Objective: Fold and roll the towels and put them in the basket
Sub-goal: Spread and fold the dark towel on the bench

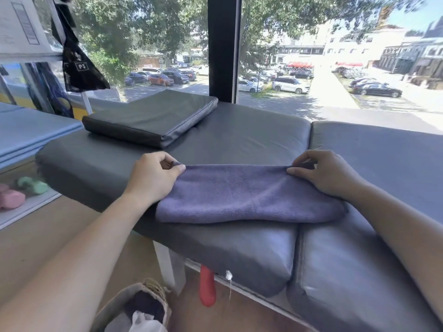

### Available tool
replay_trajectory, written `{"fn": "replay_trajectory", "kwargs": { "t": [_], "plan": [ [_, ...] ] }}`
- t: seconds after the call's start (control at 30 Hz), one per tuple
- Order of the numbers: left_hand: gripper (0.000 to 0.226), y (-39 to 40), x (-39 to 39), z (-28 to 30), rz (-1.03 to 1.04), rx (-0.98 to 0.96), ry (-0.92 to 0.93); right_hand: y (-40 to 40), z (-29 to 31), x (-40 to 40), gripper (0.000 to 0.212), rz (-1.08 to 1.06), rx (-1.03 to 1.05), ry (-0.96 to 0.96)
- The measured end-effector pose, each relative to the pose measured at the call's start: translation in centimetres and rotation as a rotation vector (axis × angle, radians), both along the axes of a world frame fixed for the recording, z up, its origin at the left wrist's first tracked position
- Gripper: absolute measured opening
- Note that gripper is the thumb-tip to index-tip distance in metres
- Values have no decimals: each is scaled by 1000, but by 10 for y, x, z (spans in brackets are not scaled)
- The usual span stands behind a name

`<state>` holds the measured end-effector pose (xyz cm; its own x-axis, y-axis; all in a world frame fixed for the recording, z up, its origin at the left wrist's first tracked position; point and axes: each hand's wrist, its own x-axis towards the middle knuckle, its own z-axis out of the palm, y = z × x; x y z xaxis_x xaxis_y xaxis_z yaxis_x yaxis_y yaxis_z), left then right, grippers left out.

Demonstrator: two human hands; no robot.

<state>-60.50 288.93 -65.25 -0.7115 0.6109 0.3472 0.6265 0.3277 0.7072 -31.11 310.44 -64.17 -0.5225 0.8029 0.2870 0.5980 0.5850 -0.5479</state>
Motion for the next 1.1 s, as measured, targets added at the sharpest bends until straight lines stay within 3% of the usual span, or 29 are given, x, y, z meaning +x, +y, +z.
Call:
{"fn": "replay_trajectory", "kwargs": {
  "t": [0.1, 0.2, 0.3, 0.37, 0.47, 0.53, 0.63, 0.73, 0.83, 0.97, 1.1],
  "plan": [
    [18, -3, 8, 5, 28, -22, 44, -1, 0, 1, 29, -39, 78, -116],
    [37, -7, 10, 17, 14, -65, 129, -8, 1, 4, 29, -37, 104, -107],
    [37, -15, 22, 32, -32, -20, 205, -18, 10, 7, 32, -26, 193, -135],
    [33, -18, 43, 38, -107, -16, 243, -35, 21, 5, 40, 61, 283, -183],
    [33, -19, 79, 36, -310, -99, 251, -73, 25, -8, 56, 343, 226, -269],
    [48, -14, 91, 24, -442, -309, 295, -92, 14, -16, 63, 469, 119, -460],
    [77, -13, 84, 8, -468, -656, 355, -93, 12, -9, 77, 483, -64, -656],
    [116, -20, 73, 6, -443, -681, 358, -81, 22, 4, 94, 407, -159, -678],
    [133, -25, 73, 9, -443, -687, 365, -69, 17, 8, 99, 291, -103, -736],
    [121, -26, 80, 18, -422, -608, 333, -60, 6, 8, 77, 10, 101, -576],
    [75, -13, 96, 22, -353, -352, 383, -73, 13, -6, 70, 95, 384, -360]
  ]
}}
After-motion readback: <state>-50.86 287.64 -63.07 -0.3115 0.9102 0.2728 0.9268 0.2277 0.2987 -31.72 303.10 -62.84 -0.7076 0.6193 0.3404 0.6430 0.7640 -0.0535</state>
